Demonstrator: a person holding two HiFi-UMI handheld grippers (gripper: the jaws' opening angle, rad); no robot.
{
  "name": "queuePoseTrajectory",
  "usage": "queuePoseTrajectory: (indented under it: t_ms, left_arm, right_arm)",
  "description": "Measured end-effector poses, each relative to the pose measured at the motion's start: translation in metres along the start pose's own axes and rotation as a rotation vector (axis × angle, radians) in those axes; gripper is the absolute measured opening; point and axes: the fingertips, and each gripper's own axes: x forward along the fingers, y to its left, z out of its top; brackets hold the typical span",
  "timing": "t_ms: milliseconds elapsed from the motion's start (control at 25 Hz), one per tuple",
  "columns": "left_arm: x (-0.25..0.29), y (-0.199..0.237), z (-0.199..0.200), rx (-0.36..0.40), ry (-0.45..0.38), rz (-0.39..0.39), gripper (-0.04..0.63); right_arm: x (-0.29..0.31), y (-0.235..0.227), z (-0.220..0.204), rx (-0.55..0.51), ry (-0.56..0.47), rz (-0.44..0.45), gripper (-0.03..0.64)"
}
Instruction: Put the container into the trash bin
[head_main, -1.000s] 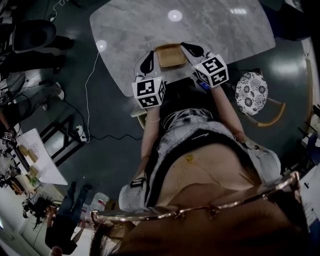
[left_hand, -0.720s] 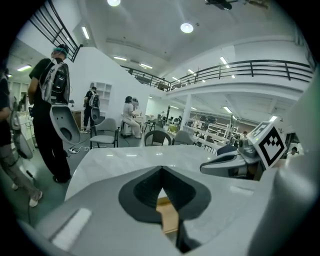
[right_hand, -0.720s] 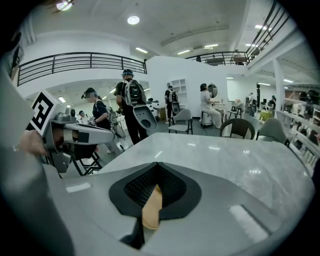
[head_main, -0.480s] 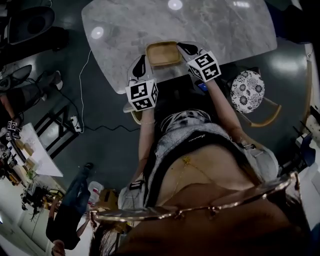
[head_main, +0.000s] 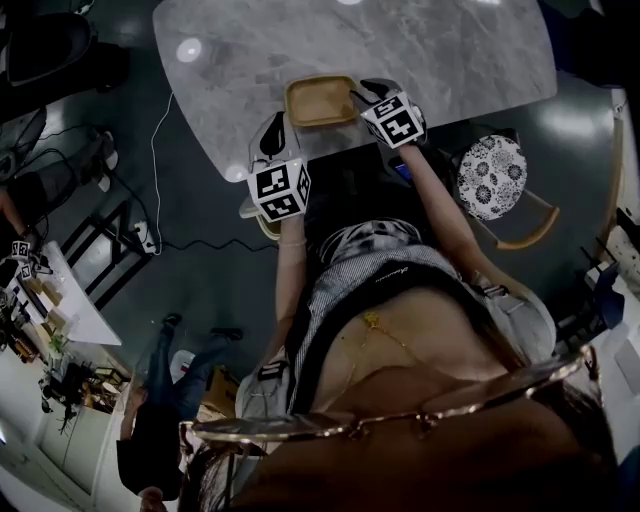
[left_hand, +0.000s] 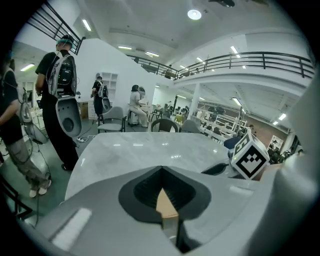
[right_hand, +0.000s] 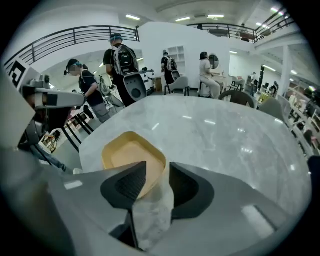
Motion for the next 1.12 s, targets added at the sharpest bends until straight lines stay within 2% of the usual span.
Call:
queuePoseTrajectory:
  t_ms: [40, 80, 200, 280, 480, 560, 640, 880, 1120]
  left_arm:
    - [-0.001, 0.002, -0.001, -0.002, 0.002, 0.004, 0.002]
    - [-0.002, 0.003, -0.002, -0.004, 0.005, 0.009, 0.002]
    - [-0.006, 0.005, -0.005, -0.014, 0.013, 0.016, 0.002]
    - [-0.007, 0.005, -0.007, -0.018, 0.015, 0.021, 0.002]
    - [-0.008, 0.006, -0.014, -0.025, 0.023, 0.026, 0.002]
    - [-0.009, 0.006, -0.014, -0.027, 0.023, 0.026, 0.002]
    - [-0.011, 0.006, -0.014, -0.029, 0.021, 0.027, 0.002]
    - [-0.014, 0.007, -0.017, -0.027, 0.022, 0.023, 0.002]
    - [-0.010, -0.004, -0.012, -0.009, 0.013, -0.002, 0.002]
  right_arm:
    - [0.003, 0.000, -0.004, 0.009, 0.025, 0.004, 0.189]
    - [0.006, 0.001, -0.007, 0.016, 0.048, 0.007, 0.206]
    - [0.014, 0.000, -0.018, 0.031, 0.107, 0.002, 0.198]
    - [0.020, -0.001, -0.024, 0.034, 0.134, 0.001, 0.162]
    - [0.038, -0.003, -0.036, 0.021, 0.189, -0.025, 0.131]
    - [0.038, -0.005, -0.038, 0.007, 0.211, -0.047, 0.069]
    - [0.038, -0.007, -0.035, -0.011, 0.213, -0.063, 0.038]
    - [0.029, -0.007, -0.026, -0.022, 0.164, -0.061, 0.028]
    - [0.000, -0.012, 0.006, -0.045, 0.070, -0.036, 0.028]
